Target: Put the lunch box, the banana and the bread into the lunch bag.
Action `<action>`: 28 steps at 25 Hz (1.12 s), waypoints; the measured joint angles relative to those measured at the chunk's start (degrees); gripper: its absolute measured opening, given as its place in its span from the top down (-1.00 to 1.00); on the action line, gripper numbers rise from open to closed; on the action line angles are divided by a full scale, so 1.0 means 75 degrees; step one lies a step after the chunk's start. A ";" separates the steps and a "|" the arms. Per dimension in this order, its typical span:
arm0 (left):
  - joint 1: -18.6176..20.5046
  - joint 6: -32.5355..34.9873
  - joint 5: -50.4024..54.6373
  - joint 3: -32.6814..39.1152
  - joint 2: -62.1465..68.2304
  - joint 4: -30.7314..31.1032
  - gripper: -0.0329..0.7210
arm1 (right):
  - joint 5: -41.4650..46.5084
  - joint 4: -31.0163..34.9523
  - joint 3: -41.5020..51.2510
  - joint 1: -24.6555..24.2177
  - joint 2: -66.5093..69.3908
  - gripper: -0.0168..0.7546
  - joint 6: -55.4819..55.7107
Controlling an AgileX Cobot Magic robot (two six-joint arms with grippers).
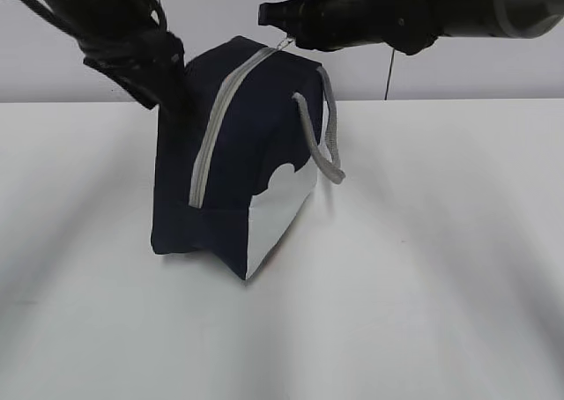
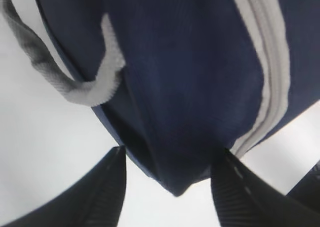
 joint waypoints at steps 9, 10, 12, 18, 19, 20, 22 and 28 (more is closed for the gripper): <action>0.0045 -0.0711 0.0061 -0.1614 0.0098 -0.0040 -0.24 | 0.0061 0.0475 0.0000 0.0000 0.0000 0.96 0.0000; 0.0045 -0.0724 0.0061 -0.1797 0.0193 -0.0103 -0.24 | 0.0061 0.0494 0.0000 0.0000 0.0000 0.96 0.0000; 0.0045 -0.0738 0.0078 -0.2186 0.0448 -0.0298 -0.24 | 0.0061 0.0526 0.0000 0.0000 0.0000 0.96 0.0000; 0.0045 -0.0755 0.0078 -0.2994 0.1410 -0.0656 -0.24 | 0.0089 0.0654 0.0000 0.0000 0.0000 0.96 0.0000; 0.0045 -0.0755 0.0078 -0.3082 0.1563 -0.0674 -0.24 | 0.0089 0.0660 0.0000 0.0000 0.0000 0.96 0.0012; 0.0045 -0.0755 0.0078 -0.3117 0.1694 -0.0690 -0.24 | 0.0089 0.0673 0.0000 0.0000 0.0000 0.96 0.0012; 0.0063 -0.0755 0.0063 -0.3147 0.1872 -0.0705 -0.24 | 0.0105 0.0710 0.0000 0.0000 0.0000 0.96 0.0012; 0.0188 -0.0755 0.0052 -0.3147 0.2223 -0.0768 -0.09 | 0.0116 0.0786 0.0000 0.0000 0.0000 0.96 0.0012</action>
